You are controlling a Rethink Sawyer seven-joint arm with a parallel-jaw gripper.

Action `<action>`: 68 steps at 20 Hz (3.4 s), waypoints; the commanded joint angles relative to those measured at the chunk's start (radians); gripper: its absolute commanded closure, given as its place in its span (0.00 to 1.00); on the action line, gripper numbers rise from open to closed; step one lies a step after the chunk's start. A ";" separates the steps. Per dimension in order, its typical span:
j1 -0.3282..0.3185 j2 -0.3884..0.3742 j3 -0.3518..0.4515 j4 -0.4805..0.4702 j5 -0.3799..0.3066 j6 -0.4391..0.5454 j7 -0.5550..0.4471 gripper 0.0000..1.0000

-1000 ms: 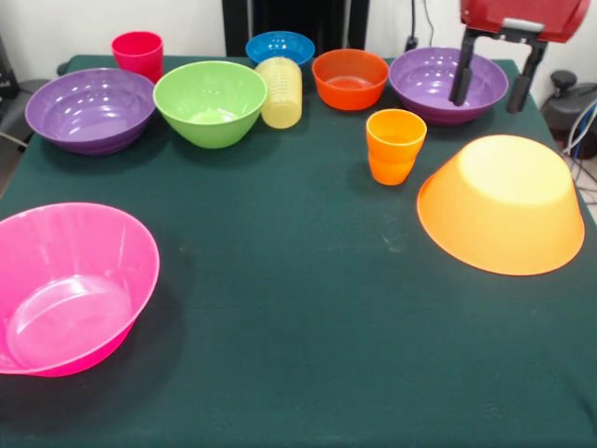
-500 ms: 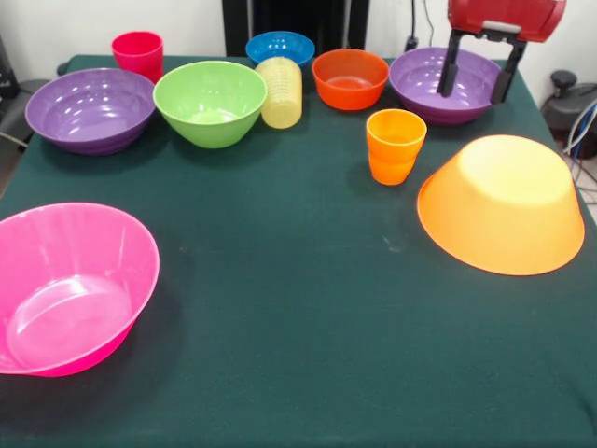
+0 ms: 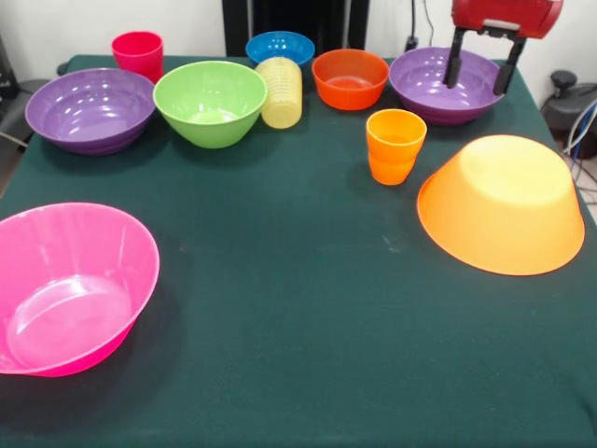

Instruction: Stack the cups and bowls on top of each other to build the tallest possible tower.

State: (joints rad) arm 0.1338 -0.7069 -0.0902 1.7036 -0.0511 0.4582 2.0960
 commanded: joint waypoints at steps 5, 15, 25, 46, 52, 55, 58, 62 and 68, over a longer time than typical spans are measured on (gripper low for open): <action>0.025 0.064 0.017 -0.050 0.044 0.028 0.148 0.00; 0.016 0.134 -0.022 -0.289 -0.036 -0.056 0.035 0.00; -0.036 0.132 0.046 -0.413 -0.002 0.155 -0.045 0.00; -0.266 0.342 0.308 -0.770 -0.066 0.371 -0.374 0.00; -0.342 0.421 0.389 -0.951 -0.066 0.564 -0.497 0.00; -0.374 0.458 0.400 -1.054 -0.076 0.649 -0.532 0.00; -0.393 0.483 0.406 -1.122 -0.081 0.712 -0.550 0.00; -0.406 0.490 0.399 -1.199 -0.095 0.790 -0.572 0.00; -0.421 0.536 0.417 -1.310 -0.121 0.865 -0.626 0.00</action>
State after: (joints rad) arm -0.2747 -0.2143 0.2178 0.5427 -0.0877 1.1788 1.8012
